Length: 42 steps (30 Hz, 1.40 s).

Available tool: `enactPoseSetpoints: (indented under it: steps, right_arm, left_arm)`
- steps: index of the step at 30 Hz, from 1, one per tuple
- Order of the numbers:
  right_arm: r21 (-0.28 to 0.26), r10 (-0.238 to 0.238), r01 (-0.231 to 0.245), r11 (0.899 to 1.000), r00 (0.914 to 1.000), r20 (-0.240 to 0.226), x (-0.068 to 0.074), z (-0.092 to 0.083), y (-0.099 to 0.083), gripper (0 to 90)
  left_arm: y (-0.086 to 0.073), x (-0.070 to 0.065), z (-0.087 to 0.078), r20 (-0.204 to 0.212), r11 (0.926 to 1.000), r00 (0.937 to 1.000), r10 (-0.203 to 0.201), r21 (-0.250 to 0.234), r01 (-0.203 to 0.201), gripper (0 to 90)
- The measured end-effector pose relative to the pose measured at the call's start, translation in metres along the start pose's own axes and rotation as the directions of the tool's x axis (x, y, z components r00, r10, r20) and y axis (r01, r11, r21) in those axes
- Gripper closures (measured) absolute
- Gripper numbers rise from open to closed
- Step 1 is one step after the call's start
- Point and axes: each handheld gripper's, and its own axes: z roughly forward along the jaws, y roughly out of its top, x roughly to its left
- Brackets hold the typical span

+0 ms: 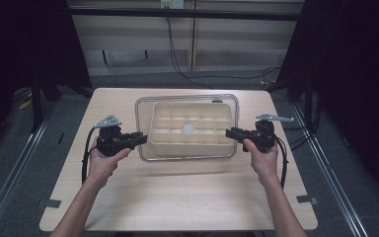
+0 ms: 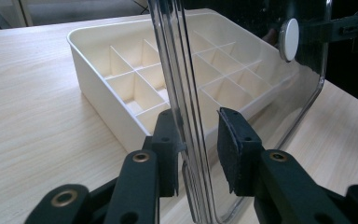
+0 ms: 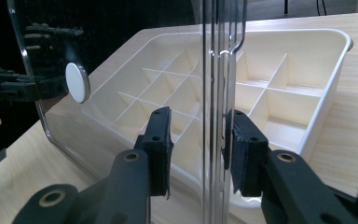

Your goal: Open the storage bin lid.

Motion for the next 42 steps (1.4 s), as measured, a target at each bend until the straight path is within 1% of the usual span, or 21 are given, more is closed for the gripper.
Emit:
enactPoseSetpoints:
  steps: [3, 7, 12, 13, 16, 23, 25, 27, 29, 31, 32, 33, 37, 42]
  right_arm:
    - [-0.004, -0.010, 0.010, 1.000, 1.0000, -0.002, 0.001, -0.003, -0.002, 63.7]
    - [0.009, -0.012, 0.012, 1.000, 0.9999, 0.005, 0.003, -0.005, -0.004, 63.6]
    - [0.016, -0.013, 0.013, 1.000, 0.9999, -0.002, 0.006, -0.008, -0.007, 63.8]
    - [0.016, -0.016, 0.016, 1.000, 0.9999, -0.002, 0.006, -0.008, -0.007, 63.8]
    - [0.023, -0.014, 0.014, 1.000, 0.9999, -0.001, 0.009, -0.010, -0.008, 64.1]
    - [0.032, -0.030, 0.030, 0.999, 0.9996, 0.001, 0.014, -0.018, -0.011, 64.5]
    - [0.032, -0.032, 0.032, 0.999, 0.9995, 0.003, 0.015, -0.020, -0.012, 64.4]
    - [0.029, -0.026, 0.026, 0.999, 0.9997, 0.005, 0.017, -0.021, -0.013, 64.4]
    - [0.026, -0.023, 0.023, 0.999, 0.9997, -0.005, 0.017, -0.023, -0.013, 64.6]
    - [0.027, -0.018, 0.018, 0.999, 0.9998, -0.009, 0.019, -0.024, -0.014, 64.9]
    - [0.025, -0.020, 0.021, 0.999, 0.9997, -0.015, 0.019, -0.024, -0.015, 65.2]
    - [0.023, -0.024, 0.025, 0.999, 0.9995, -0.019, 0.019, -0.024, -0.016, 65.2]
    - [0.034, -0.024, 0.025, 0.999, 0.9996, -0.013, 0.022, -0.026, -0.018, 65.2]
    - [0.034, -0.027, 0.028, 0.999, 0.9995, -0.014, 0.024, -0.031, -0.021, 65.2]
  left_arm:
    - [-0.002, -0.001, -0.001, 0.005, 0.9999, 0.9999, 0.010, -0.003, -0.010, 69.6]
    - [-0.004, -0.005, -0.002, 0.003, 1.0000, 1.0000, 0.007, -0.006, -0.007, 69.5]
    - [-0.006, -0.007, -0.005, -0.001, 1.0000, 1.0000, 0.004, 0.003, -0.004, 69.5]
    - [-0.007, -0.008, -0.005, -0.002, 0.9999, 1.0000, 0.009, 0.011, -0.009, 69.4]
    - [-0.010, -0.009, -0.006, 0.004, 0.9999, 1.0000, 0.003, 0.012, -0.003, 69.4]
    - [-0.015, -0.015, -0.009, 0.006, 0.9995, 0.9999, 0.015, 0.026, -0.015, 69.3]
    - [-0.015, -0.017, -0.010, 0.006, 0.9996, 0.9999, 0.010, 0.025, -0.010, 69.2]
    - [-0.016, -0.019, -0.012, 0.011, 0.9996, 0.9999, 0.011, 0.027, -0.011, 69.2]
    - [-0.016, -0.020, -0.013, 0.005, 0.9993, 0.9999, 0.016, 0.033, -0.016, 69.0]
    - [-0.017, -0.020, -0.016, 0.013, 0.9996, 0.9999, 0.008, 0.027, -0.009, 69.1]
    - [-0.017, -0.021, -0.017, 0.007, 0.9994, 0.9999, 0.015, 0.032, -0.015, 69.0]
    - [-0.018, -0.022, -0.017, 0.000, 0.9996, 0.9999, 0.013, 0.027, -0.013, 69.0]
    - [-0.023, -0.024, -0.017, 0.009, 0.9989, 0.9996, 0.028, 0.038, -0.028, 68.1]
    - [-0.023, -0.028, -0.019, 0.009, 0.9988, 0.9995, 0.030, 0.039, -0.031, 68.4]
